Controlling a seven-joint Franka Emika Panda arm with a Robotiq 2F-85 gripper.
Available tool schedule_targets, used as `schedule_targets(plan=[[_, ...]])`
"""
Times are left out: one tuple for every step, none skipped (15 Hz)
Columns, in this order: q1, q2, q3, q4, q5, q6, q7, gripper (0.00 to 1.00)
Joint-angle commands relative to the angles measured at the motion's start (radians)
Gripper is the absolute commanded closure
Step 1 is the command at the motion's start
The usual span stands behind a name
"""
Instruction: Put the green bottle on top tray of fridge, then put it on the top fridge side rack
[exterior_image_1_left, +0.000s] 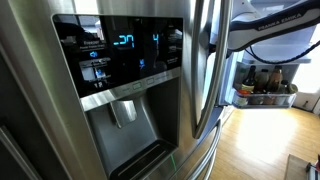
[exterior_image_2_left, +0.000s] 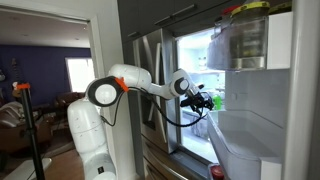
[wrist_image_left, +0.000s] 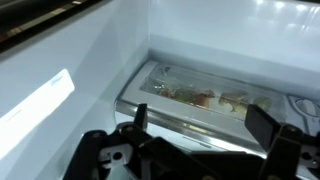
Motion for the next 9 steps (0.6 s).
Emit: schedule_targets(plan=[[0.011, 0.016, -0.01, 0.019, 0.0, -0.002, -0.001, 0.0], [0.011, 0.026, -0.011, 0.028, 0.0, -0.002, -0.001, 0.0], [0.011, 0.03, -0.011, 0.033, 0.0, -0.002, -0.001, 0.0], [0.011, 0.031, -0.011, 0.035, 0.0, -0.002, -0.001, 0.0], [0.011, 0.031, -0.011, 0.036, 0.0, -0.002, -0.002, 0.0], [0.011, 0.031, -0.011, 0.037, 0.0, -0.002, -0.002, 0.0], [0.011, 0.031, -0.011, 0.038, 0.0, -0.002, -0.002, 0.0], [0.016, 0.062, -0.009, 0.067, 0.018, 0.037, 0.001, 0.0], [0.018, 0.085, -0.01, 0.089, 0.028, 0.071, 0.005, 0.0]])
